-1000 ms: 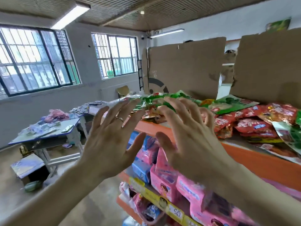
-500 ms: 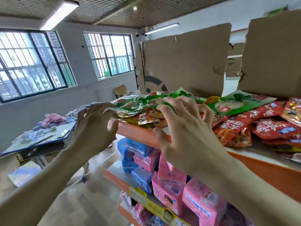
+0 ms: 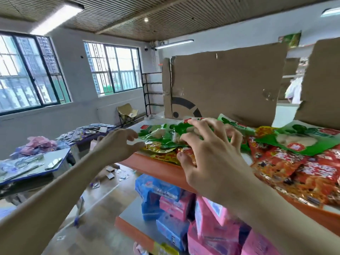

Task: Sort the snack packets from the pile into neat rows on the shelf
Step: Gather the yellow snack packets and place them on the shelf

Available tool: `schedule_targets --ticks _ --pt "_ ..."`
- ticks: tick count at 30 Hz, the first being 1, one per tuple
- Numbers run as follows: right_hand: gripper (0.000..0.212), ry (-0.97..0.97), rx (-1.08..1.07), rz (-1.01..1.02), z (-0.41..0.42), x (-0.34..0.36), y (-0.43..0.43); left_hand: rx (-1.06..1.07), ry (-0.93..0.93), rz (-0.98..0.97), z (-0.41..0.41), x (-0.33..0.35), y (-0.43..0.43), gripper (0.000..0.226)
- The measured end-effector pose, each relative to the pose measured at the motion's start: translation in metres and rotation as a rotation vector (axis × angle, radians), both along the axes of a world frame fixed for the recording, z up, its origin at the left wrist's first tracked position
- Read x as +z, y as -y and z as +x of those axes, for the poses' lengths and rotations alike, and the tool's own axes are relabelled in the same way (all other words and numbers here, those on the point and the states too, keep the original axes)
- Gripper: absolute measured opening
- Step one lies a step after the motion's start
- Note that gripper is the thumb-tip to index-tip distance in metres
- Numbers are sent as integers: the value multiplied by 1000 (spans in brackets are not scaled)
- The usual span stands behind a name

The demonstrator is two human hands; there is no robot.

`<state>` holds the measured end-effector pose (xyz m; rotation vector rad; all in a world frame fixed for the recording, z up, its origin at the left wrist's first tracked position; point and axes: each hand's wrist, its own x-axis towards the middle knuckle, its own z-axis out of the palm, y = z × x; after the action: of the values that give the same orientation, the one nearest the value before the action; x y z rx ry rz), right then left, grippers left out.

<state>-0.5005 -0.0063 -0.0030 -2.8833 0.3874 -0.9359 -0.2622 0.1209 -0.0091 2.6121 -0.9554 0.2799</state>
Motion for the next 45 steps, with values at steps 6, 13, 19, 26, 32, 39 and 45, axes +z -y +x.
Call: schedule_targets --ticks 6,13,19,26,32,39,45 --pt "32 -214 -89 25 58 5 -3 -101 -162 -92 27 -3 20 28" --pt "22 -182 -159 106 81 -6 1 -197 -541 -470 33 -4 23 23" --pt "22 -143 -193 151 86 -13 5 -219 -471 -731 40 9 19 29" --pt "44 37 -153 334 90 -7 -8 -472 -261 -949 25 53 -5 33" --pt "10 155 -42 330 88 -5 -19 -742 -339 -942 6 57 -10 34" --pt "22 439 -105 304 33 -11 -20 -1010 -599 -1024 -36 45 33 26" --pt "20 465 -336 299 -50 -23 -15 -1236 -727 -908 -106 19 81 13"
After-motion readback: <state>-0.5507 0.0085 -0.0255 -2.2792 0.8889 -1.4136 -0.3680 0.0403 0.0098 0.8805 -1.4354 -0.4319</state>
